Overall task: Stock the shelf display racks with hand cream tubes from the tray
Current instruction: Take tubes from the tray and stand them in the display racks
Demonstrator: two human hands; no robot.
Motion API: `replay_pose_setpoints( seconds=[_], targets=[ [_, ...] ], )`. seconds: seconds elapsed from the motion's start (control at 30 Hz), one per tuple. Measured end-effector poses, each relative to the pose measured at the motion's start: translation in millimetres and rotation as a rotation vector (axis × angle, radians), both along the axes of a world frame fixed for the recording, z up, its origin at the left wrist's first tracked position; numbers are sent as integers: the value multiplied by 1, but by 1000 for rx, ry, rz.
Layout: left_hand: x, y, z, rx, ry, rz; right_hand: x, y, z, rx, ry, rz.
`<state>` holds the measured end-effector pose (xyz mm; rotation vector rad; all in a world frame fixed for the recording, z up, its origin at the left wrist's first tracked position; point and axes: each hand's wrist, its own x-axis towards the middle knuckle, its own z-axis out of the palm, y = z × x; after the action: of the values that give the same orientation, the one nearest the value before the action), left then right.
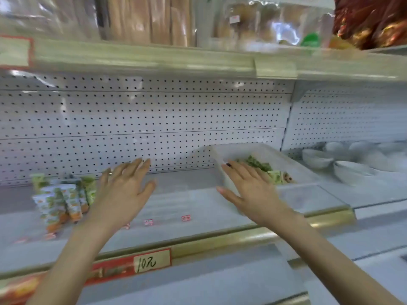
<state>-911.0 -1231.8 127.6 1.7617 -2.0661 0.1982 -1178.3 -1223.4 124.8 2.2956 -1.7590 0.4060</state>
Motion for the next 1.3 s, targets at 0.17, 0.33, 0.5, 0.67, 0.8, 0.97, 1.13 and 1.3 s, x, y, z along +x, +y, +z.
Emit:
replay_pose_setpoints(
  seconds=[0.17, 0.33, 0.5, 0.67, 0.8, 0.97, 1.13, 1.3],
  targets=[
    [-72, 6, -17, 52, -14, -45, -74, 20, -6, 74, 15, -125],
    [-109, 5, -22, 99, -111, -43, -111, 16, -11, 97, 16, -169],
    [-121, -19, -15, 148, -106, -106, -126, -5, -12, 114, -33, -194],
    [-134, -61, -6, 159, -61, -189, -129, -40, -5, 112, -91, -188],
    [-148, -96, -3, 146, -57, -220, -127, -75, -2, 122, -123, -172],
    [-162, -120, -3, 206, -45, -281, -127, -108, -8, 170, -192, -157],
    [-165, -139, -2, 268, -45, -276, -141, -148, -3, 266, -263, -143],
    [-174, -153, -2, 310, -57, -241, -150, -194, 5, 448, -455, -93]
  ],
)
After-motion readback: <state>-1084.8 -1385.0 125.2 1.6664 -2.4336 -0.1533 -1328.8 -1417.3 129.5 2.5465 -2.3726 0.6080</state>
